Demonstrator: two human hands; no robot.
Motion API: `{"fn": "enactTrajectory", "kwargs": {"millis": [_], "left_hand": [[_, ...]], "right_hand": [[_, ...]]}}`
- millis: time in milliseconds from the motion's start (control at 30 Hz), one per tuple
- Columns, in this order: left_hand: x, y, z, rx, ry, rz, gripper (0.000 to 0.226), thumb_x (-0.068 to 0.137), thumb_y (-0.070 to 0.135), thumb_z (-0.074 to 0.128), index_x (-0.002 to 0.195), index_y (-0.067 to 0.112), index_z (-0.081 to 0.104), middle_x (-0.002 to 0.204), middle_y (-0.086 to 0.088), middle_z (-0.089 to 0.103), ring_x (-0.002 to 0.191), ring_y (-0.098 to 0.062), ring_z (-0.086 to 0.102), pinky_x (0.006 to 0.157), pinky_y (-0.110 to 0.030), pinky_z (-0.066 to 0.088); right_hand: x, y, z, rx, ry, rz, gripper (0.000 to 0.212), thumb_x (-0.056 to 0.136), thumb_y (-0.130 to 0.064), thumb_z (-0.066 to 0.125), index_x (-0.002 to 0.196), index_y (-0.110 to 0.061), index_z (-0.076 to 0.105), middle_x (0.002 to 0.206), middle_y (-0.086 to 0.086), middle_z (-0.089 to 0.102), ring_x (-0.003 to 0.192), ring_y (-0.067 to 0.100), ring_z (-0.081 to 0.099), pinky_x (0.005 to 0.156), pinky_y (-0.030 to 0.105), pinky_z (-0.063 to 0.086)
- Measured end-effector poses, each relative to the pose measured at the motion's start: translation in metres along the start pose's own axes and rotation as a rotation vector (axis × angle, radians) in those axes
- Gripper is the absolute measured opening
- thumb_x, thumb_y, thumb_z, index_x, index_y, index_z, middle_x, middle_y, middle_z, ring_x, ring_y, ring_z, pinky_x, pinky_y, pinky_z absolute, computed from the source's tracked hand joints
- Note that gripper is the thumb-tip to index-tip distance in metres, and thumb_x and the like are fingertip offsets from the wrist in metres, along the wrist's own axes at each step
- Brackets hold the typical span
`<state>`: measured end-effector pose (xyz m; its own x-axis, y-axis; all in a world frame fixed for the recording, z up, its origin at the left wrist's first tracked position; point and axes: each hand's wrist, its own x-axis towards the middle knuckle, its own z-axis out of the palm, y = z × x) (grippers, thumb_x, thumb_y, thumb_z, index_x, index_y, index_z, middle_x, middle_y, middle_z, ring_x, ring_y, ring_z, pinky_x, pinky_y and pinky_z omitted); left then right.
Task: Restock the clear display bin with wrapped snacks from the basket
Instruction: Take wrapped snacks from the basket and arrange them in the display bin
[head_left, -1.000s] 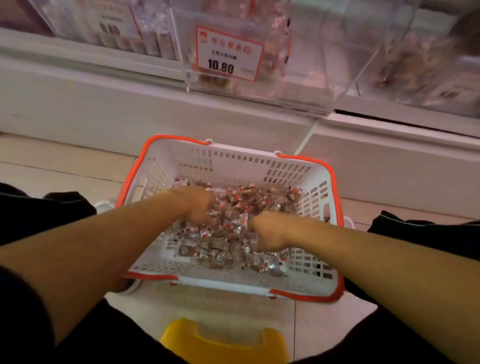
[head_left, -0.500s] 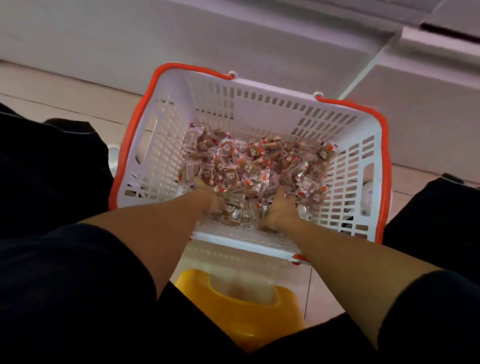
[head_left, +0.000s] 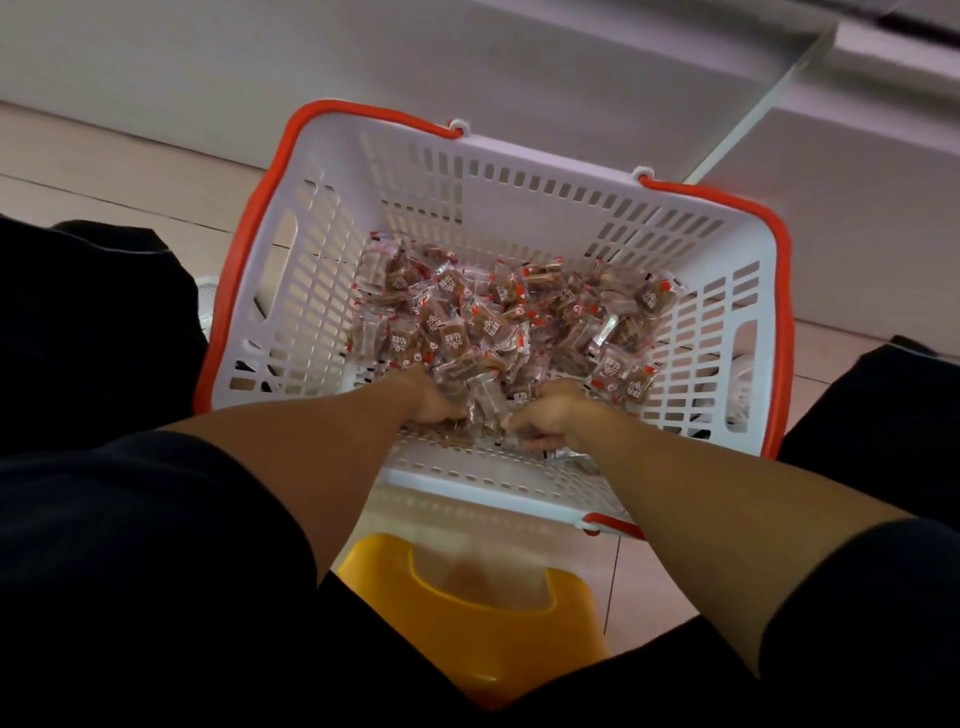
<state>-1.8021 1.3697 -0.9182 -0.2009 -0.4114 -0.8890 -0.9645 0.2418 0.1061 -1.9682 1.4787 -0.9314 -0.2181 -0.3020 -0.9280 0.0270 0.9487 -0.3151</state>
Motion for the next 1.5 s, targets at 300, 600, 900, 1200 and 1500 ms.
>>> {"fn": "enactTrajectory", "kwargs": {"millis": [300,600,900,1200,1500], "left_hand": [[-0.008,-0.001,-0.006,-0.068,-0.018,0.053,0.045,0.094,0.034,0.061,0.122,-0.001,0.057,0.116,-0.016,0.065,0.095,-0.026,0.065,0.090,-0.038,0.053],[-0.013,0.003,-0.009,-0.775,0.064,0.166,0.014,0.091,-0.001,0.059,0.095,0.012,0.063,0.093,-0.012,0.064,0.071,-0.022,0.061,0.067,-0.031,0.059],[-0.034,0.020,-0.035,-1.503,-0.131,0.227,0.043,0.090,-0.010,0.049,0.125,0.013,0.056,0.118,-0.011,0.062,0.109,-0.023,0.062,0.083,-0.032,0.057],[-0.054,0.016,-0.044,-1.431,-0.436,0.393,0.033,0.091,0.019,0.064,0.121,0.008,0.058,0.112,-0.024,0.069,0.106,-0.035,0.067,0.092,-0.045,0.055],[-0.074,0.033,-0.068,-1.405,-0.522,0.504,0.027,0.094,0.008,0.055,0.121,0.003,0.055,0.105,-0.020,0.070,0.099,-0.030,0.069,0.085,-0.039,0.058]], "right_hand": [[-0.019,-0.001,0.006,-0.109,0.064,-0.095,0.054,0.070,-0.044,0.088,0.089,-0.001,0.060,0.062,0.007,0.062,0.047,0.016,0.057,0.057,0.029,0.055],[-0.040,-0.009,0.007,0.177,0.214,-0.303,0.042,0.075,-0.029,0.086,0.106,-0.011,0.066,0.103,0.003,0.070,0.092,0.019,0.068,0.082,0.035,0.059],[-0.062,-0.041,-0.011,0.538,-0.058,-0.275,0.043,0.083,-0.029,0.075,0.121,-0.014,0.065,0.115,0.007,0.072,0.104,0.025,0.067,0.084,0.037,0.059],[-0.079,-0.043,-0.011,0.679,-0.061,-0.332,0.042,0.082,-0.020,0.075,0.122,-0.011,0.067,0.097,0.001,0.074,0.085,0.015,0.061,0.075,0.028,0.044],[-0.097,-0.061,-0.032,0.656,-0.076,-0.543,0.035,0.086,-0.012,0.072,0.118,-0.023,0.063,0.106,0.004,0.075,0.081,0.019,0.071,0.070,0.038,0.058]]}}
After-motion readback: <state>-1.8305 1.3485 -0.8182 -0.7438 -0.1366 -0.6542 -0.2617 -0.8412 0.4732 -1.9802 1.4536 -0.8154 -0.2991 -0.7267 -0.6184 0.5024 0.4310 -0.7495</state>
